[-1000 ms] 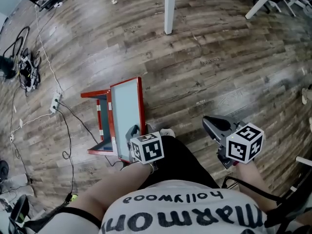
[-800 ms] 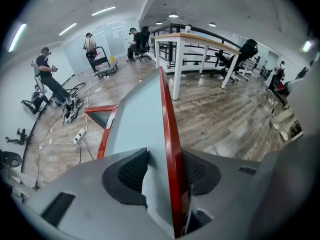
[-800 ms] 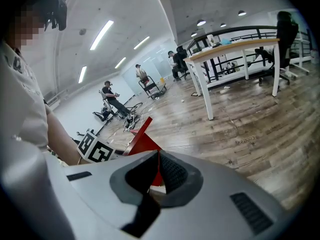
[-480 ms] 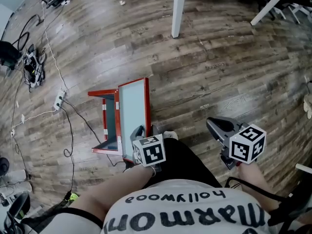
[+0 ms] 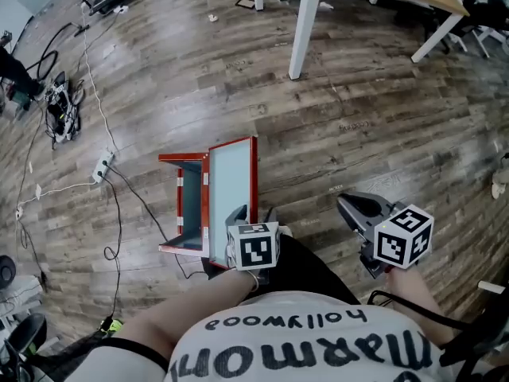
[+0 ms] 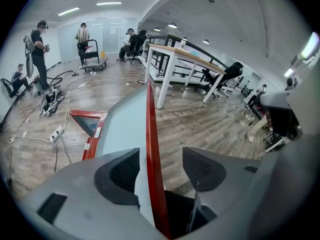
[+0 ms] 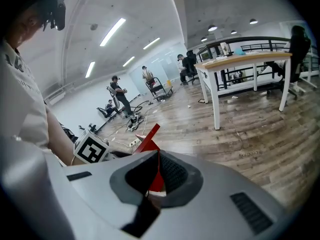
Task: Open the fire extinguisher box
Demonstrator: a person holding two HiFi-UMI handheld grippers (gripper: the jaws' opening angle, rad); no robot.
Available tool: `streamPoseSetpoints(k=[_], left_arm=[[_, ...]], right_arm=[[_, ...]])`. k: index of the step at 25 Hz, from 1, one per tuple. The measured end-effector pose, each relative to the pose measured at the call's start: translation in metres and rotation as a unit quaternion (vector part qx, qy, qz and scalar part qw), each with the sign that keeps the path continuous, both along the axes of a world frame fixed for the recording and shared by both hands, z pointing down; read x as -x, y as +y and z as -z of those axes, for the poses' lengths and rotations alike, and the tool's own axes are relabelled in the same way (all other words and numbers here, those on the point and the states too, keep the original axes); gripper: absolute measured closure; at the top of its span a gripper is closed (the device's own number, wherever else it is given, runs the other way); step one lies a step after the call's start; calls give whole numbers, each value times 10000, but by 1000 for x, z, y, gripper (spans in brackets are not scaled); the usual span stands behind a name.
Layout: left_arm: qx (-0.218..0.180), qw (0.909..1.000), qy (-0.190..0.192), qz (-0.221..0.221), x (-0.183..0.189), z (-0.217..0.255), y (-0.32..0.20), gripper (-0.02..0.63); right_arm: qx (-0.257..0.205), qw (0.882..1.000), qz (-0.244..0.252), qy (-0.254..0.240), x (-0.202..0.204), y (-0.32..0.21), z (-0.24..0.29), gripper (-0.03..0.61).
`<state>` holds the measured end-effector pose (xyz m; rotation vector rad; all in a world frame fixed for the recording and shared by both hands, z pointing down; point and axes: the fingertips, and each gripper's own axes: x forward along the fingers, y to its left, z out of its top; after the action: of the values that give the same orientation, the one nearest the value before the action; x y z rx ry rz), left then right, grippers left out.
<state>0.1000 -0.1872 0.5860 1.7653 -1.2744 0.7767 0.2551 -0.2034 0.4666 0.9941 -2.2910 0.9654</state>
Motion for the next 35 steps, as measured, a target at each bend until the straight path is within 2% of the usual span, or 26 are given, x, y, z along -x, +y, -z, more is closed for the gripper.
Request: streamPoseSetpoints(k=[5, 8, 11, 13, 16, 18, 20, 22, 24, 26, 29, 32, 35], left_arm=[[-682, 9975, 184, -86, 24, 37, -21, 354], [-1064, 9936, 377, 18, 55, 65, -41, 354], [-1400, 9879, 576, 331, 99, 93, -59, 356], [-1638, 9813, 771, 650, 136, 114, -71, 356], [-2015, 9667, 1184, 1043, 195, 150, -83, 364], [-2366, 9572, 1269, 1082, 234, 175, -86, 415], [-2652, 9498, 1341, 982, 268, 197, -87, 476], [-2762, 9451, 1575, 762, 293, 217, -84, 552], [-2879, 9393, 1823, 399, 313, 238, -75, 571], [-3171, 9279, 1960, 34, 335, 262, -65, 574], [-3499, 9129, 2087, -234, 371, 290, -53, 595], [-3520, 9117, 2061, -489, 389, 296, -49, 601], [-3419, 9116, 2165, -718, 384, 288, -50, 601]], right_arm=[[-118, 9999, 20, 41, 18, -2, 20, 568], [-248, 9996, 98, 24, 41, -11, 33, 568], [-382, 9990, 232, -18, 76, -18, 46, 568], [-471, 9982, 356, -41, 104, -22, 55, 568], [-610, 9971, 459, -61, 146, -26, 66, 568], [-701, 9965, 449, -118, 174, -28, 71, 568], [-805, 9955, 464, -168, 201, -29, 75, 568], [-902, 9945, 494, -178, 227, -32, 78, 568], [-965, 9940, 481, -199, 250, -35, 83, 568], [-1029, 9935, 448, -212, 270, -36, 88, 568], [-1135, 9926, 374, -203, 292, -37, 96, 568], [-1311, 9908, 242, -253, 311, -35, 111, 568], [-1604, 9858, 219, -442, 332, -30, 132, 568]])
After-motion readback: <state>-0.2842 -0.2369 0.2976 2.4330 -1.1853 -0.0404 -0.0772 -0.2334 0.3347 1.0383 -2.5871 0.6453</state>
